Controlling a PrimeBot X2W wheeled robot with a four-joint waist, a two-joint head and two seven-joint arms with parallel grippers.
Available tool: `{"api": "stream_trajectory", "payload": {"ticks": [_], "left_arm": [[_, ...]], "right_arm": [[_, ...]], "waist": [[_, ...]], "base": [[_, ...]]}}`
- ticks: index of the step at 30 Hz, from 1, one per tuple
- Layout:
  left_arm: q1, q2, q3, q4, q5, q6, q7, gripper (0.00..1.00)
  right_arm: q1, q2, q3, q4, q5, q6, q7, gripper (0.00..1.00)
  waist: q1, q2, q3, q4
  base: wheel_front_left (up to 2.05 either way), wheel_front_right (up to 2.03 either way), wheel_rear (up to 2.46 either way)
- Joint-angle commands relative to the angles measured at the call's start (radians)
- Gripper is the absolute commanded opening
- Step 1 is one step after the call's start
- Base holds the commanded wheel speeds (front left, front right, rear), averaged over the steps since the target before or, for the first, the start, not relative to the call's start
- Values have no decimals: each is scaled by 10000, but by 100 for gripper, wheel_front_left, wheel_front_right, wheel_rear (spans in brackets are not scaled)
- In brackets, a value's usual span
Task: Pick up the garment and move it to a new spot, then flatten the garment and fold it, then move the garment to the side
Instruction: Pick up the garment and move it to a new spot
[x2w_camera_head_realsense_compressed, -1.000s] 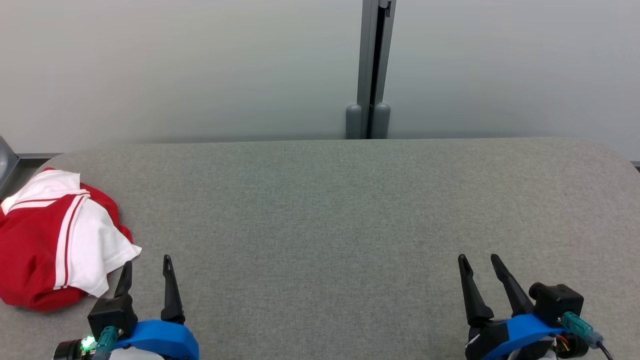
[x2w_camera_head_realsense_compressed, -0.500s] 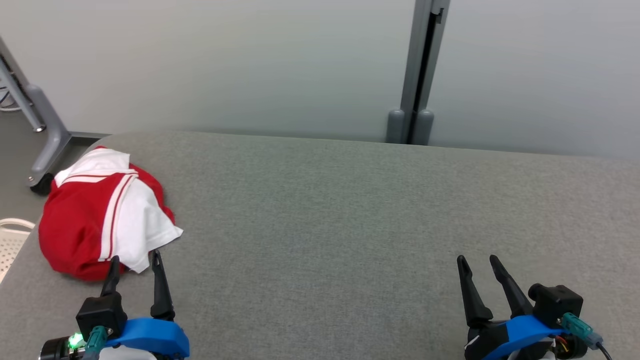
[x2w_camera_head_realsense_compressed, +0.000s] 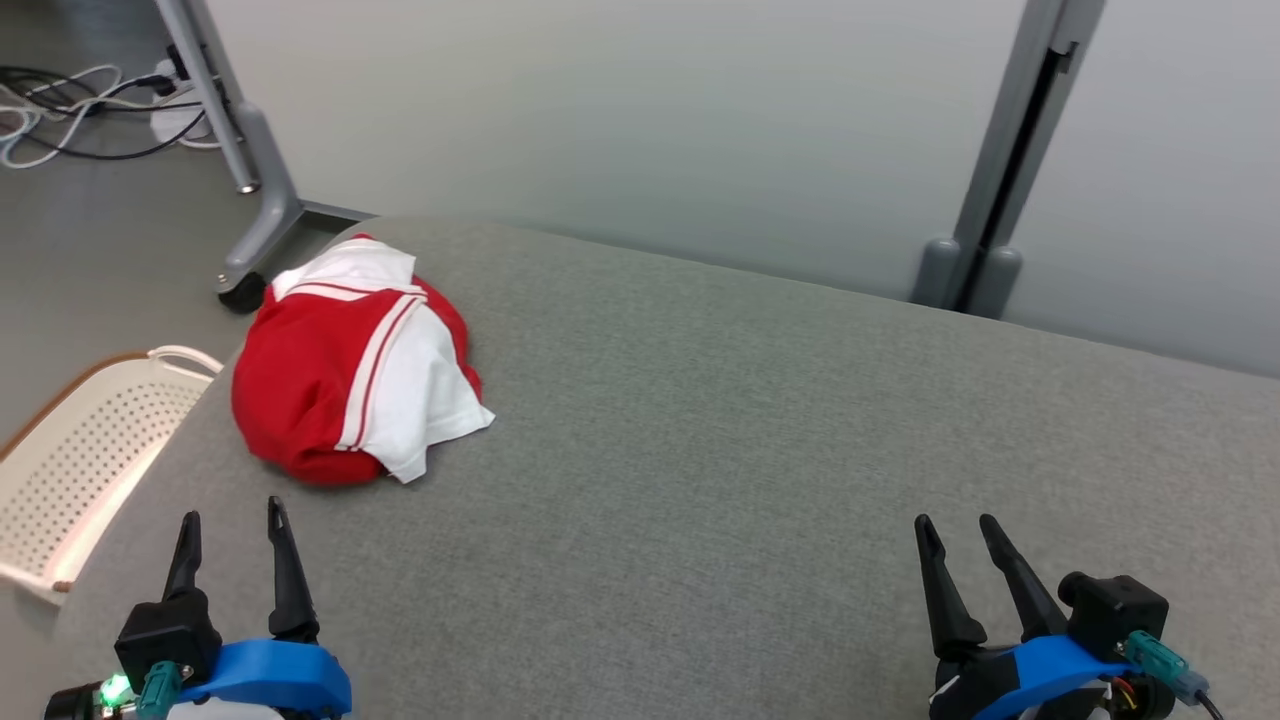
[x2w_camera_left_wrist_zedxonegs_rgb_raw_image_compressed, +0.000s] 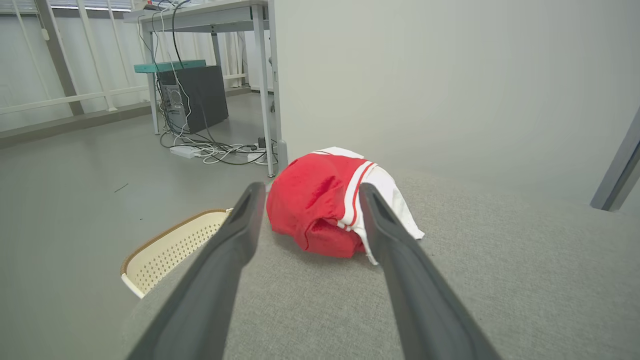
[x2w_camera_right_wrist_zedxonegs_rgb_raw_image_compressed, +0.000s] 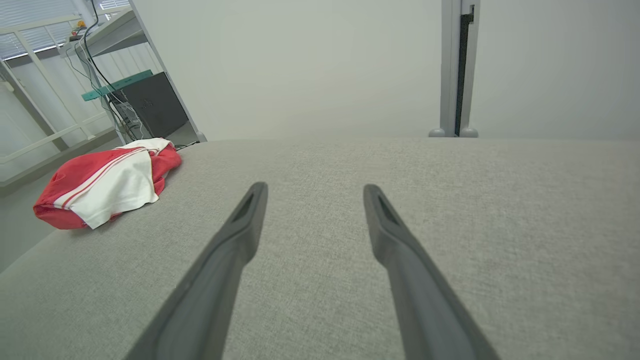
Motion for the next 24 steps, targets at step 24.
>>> {"api": "stream_trajectory", "payload": {"ticks": [24], "left_arm": [[555,302,352,-803,-375,472,130,100]], "right_arm": [[15,-65,177,-66,20,24,-38,100]], "waist": [[0,0,321,1511]], "base": [[0,0,0]]}}
